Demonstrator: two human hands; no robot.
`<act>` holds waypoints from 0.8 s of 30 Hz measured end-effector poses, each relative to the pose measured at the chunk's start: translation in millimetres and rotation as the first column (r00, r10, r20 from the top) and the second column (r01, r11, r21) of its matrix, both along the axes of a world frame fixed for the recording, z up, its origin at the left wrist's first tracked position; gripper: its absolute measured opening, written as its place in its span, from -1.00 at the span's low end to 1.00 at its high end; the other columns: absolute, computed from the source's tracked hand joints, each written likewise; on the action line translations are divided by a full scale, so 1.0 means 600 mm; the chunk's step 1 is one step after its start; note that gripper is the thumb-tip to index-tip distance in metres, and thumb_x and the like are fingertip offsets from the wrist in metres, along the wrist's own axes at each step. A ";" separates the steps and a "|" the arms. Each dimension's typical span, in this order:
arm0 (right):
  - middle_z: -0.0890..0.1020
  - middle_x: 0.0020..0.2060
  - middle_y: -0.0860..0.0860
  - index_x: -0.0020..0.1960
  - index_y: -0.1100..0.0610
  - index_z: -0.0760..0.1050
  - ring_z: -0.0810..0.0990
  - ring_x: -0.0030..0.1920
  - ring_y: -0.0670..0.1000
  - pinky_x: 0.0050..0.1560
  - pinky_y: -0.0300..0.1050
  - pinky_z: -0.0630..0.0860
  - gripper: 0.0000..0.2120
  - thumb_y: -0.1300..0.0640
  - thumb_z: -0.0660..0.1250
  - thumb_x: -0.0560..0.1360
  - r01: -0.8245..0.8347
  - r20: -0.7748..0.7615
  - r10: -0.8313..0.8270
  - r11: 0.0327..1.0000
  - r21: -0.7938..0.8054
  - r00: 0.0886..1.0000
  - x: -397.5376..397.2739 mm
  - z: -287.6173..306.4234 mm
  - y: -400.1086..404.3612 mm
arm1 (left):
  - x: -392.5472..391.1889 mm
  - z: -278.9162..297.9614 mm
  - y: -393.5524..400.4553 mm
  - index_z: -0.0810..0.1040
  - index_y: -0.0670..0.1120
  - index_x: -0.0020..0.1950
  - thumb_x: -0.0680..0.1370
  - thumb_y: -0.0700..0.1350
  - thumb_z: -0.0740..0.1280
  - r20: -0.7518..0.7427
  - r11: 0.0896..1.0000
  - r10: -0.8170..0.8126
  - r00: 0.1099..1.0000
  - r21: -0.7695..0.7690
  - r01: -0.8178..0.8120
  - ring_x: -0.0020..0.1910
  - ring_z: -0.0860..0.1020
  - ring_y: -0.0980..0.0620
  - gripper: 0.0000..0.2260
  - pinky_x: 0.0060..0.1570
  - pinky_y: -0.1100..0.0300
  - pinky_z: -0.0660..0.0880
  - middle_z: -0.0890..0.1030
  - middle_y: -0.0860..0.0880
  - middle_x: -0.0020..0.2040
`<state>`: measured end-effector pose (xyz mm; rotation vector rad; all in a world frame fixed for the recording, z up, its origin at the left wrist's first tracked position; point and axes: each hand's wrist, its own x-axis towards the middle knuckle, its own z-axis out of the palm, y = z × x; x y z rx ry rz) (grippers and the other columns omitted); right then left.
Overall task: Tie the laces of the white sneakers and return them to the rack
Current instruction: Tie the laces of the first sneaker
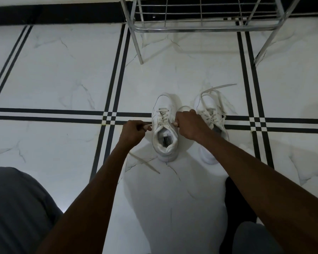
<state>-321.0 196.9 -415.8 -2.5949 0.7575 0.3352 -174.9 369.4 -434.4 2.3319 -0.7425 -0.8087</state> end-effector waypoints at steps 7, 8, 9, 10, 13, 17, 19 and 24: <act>0.66 -0.04 0.14 -0.07 0.26 0.60 0.61 -0.07 0.08 -0.17 -0.14 0.46 -0.73 0.09 0.23 0.56 0.281 -0.049 -0.312 0.761 0.585 0.949 0.017 0.024 -0.045 | 0.004 0.025 0.002 0.72 -0.15 -0.06 0.63 -0.12 0.30 -0.533 0.926 0.100 0.840 -0.259 -0.275 0.18 0.66 -0.14 -0.78 0.35 -0.08 0.49 0.72 -0.22 0.12; 0.67 -0.02 0.12 -0.10 0.22 0.60 0.61 -0.04 0.06 -0.16 -0.15 0.48 -0.74 0.06 0.24 0.58 0.320 -0.041 -0.403 0.657 0.683 0.914 0.019 0.027 -0.046 | 0.005 0.029 -0.004 0.68 -0.12 -0.15 0.65 -0.12 0.27 -0.563 0.906 0.123 0.817 -0.273 -0.324 0.19 0.66 -0.17 -0.74 0.35 -0.09 0.51 0.72 -0.23 0.11; 0.69 0.03 0.12 -0.13 0.16 0.59 0.62 0.02 0.04 -0.14 -0.16 0.50 -0.75 0.04 0.25 0.60 0.326 -0.034 -0.478 0.543 0.774 0.878 0.021 0.029 -0.045 | 0.005 0.035 -0.010 0.63 -0.12 -0.21 0.67 -0.11 0.24 -0.596 0.884 0.137 0.791 -0.286 -0.370 0.19 0.67 -0.17 -0.70 0.34 -0.09 0.51 0.72 -0.23 0.11; 0.70 0.09 0.13 -0.14 0.13 0.56 0.63 0.08 0.04 -0.11 -0.14 0.52 -0.75 0.03 0.24 0.62 0.306 -0.033 -0.540 0.423 0.853 0.841 0.023 0.032 -0.043 | 0.005 0.041 -0.015 0.58 -0.12 -0.23 0.68 -0.10 0.22 -0.634 0.862 0.141 0.760 -0.299 -0.409 0.18 0.68 -0.15 -0.68 0.32 -0.09 0.51 0.73 -0.22 0.10; 0.71 0.16 0.17 -0.09 0.12 0.49 0.68 0.20 0.09 -0.05 -0.07 0.52 -0.77 0.03 0.19 0.66 0.199 -0.059 -0.653 0.142 0.970 0.755 0.027 0.039 -0.033 | 0.002 0.052 -0.030 0.61 -0.05 -0.33 0.70 -0.10 0.14 -0.713 0.824 0.089 0.695 -0.339 -0.453 0.12 0.67 -0.17 -0.55 0.28 -0.13 0.49 0.75 -0.17 -0.02; 0.72 0.08 0.11 0.12 0.15 0.54 0.71 0.15 0.13 -0.10 -0.11 0.50 -0.80 0.04 0.23 0.65 0.133 -0.050 -0.679 0.071 0.989 0.732 0.031 0.039 -0.025 | -0.004 0.050 -0.047 0.51 -0.07 -0.17 0.71 -0.03 0.13 -0.678 0.833 0.102 0.728 -0.341 -0.435 -0.09 0.62 -0.08 -0.68 0.13 -0.10 0.47 0.63 -0.05 -0.22; 0.69 -0.05 0.05 0.25 0.18 0.56 0.74 0.00 0.03 -0.15 -0.14 0.48 -0.76 0.12 0.27 0.65 0.155 -0.017 -0.684 0.141 0.978 0.729 0.034 0.032 -0.022 | -0.008 0.044 -0.053 0.49 -0.09 -0.04 0.71 -0.01 0.16 -0.614 0.851 0.121 0.780 -0.340 -0.399 -0.08 0.59 -0.07 -0.77 0.06 -0.05 0.50 0.58 -0.08 -0.14; 0.66 -0.10 0.06 0.41 0.18 0.47 0.67 -0.14 -0.06 -0.27 -0.23 0.46 -0.66 0.32 0.20 0.65 0.197 0.067 -0.662 0.317 0.928 0.747 0.036 0.016 -0.019 | -0.019 0.040 -0.058 0.57 -0.11 0.22 0.71 -0.14 0.17 -0.487 0.885 0.087 0.869 -0.363 -0.292 -0.12 0.55 0.01 -0.79 -0.10 0.18 0.53 0.55 -0.06 -0.13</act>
